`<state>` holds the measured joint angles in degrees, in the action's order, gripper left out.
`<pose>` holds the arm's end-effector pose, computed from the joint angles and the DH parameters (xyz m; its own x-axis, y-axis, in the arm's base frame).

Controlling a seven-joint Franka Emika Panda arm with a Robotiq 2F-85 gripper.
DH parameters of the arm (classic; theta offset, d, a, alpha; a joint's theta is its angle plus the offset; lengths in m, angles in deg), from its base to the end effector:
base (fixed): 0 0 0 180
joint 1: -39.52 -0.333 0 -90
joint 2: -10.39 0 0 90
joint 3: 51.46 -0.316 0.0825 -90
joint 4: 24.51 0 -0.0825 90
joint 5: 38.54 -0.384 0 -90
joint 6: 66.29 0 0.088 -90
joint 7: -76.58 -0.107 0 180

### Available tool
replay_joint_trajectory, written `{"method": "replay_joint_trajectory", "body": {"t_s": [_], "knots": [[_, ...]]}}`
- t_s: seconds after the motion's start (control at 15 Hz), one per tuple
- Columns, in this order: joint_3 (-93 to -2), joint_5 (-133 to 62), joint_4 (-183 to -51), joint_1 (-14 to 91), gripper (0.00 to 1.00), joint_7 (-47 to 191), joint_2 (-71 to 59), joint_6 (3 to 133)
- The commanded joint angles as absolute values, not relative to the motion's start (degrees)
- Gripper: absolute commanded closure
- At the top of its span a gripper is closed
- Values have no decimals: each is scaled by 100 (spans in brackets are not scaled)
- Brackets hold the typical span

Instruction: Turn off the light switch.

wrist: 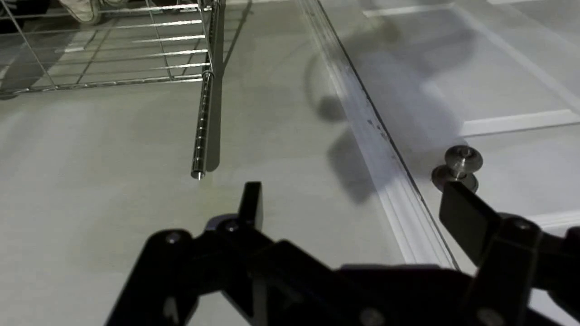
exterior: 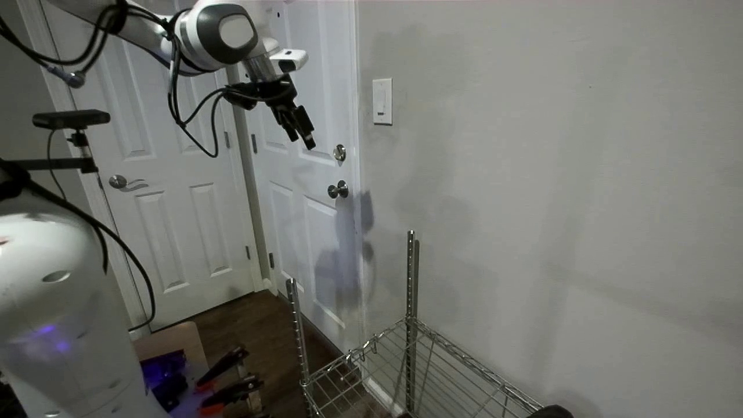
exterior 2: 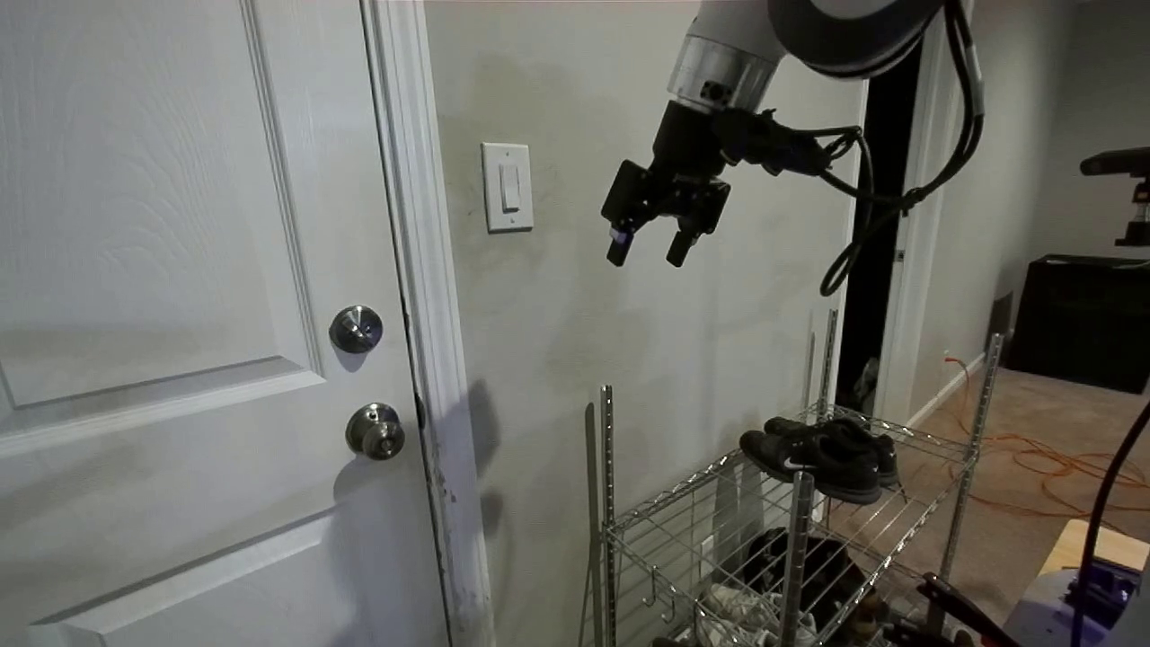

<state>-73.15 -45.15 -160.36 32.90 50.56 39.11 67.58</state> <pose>0.3833 0.2298 0.5425 0.9094 -0.0496 0.4130 0.0025 -0.9922 -0.1246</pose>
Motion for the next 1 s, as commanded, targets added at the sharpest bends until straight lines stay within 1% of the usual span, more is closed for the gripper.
{"method": "replay_joint_trajectory", "body": {"t_s": [0.0,0.07,0.67,0.87,0.93], "knots": [[-7619,-3795,-16003,3650,0,4244,3873,7262],[-7384,-4065,-16025,3356,0,4596,3880,7041],[-7483,-3883,-16144,3462,0,4344,3996,7211],[-7598,-3722,-15999,3645,0,4130,3784,7344],[-7611,-3690,-15964,3673,21,4073,3718,7406]]}}
